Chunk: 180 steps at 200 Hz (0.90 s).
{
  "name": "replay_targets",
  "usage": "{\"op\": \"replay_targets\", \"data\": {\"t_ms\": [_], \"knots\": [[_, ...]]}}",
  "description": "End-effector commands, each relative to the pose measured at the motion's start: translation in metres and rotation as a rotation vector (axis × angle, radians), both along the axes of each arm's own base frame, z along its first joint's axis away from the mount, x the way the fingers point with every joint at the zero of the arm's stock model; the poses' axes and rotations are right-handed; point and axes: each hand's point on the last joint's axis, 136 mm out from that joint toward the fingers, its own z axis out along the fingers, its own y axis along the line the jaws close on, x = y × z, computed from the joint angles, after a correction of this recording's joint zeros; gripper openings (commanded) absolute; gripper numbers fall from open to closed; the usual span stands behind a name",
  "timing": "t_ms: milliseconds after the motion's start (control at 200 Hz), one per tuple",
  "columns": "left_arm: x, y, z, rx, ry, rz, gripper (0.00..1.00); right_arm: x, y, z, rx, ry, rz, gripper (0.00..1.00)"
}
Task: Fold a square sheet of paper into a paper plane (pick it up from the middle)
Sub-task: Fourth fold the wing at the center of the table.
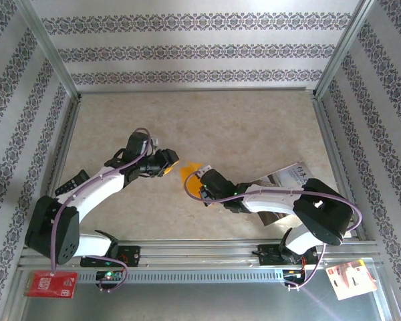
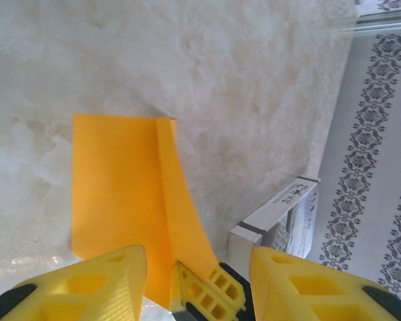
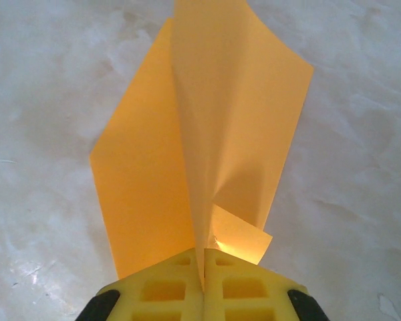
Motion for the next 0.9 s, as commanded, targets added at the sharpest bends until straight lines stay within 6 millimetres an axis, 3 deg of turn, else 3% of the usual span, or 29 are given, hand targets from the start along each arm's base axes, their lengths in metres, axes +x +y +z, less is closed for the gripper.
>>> {"op": "replay_targets", "data": {"t_ms": [0,255,495,894], "knots": [[-0.012,0.006,-0.023,0.040,0.030,-0.014,0.42,-0.006,0.020,0.013,0.138,0.005,0.103,0.00],[-0.027,-0.017,-0.041,0.028,0.068,-0.075,0.34,-0.010,0.018,0.007,0.249,0.084,0.050,0.00],[-0.028,-0.039,-0.053,0.026,0.085,-0.123,0.33,-0.016,0.011,-0.003,0.333,0.162,-0.014,0.03],[-0.029,-0.045,-0.065,0.031,0.103,-0.126,0.32,-0.019,0.002,-0.012,0.384,0.218,-0.100,0.05]]}}
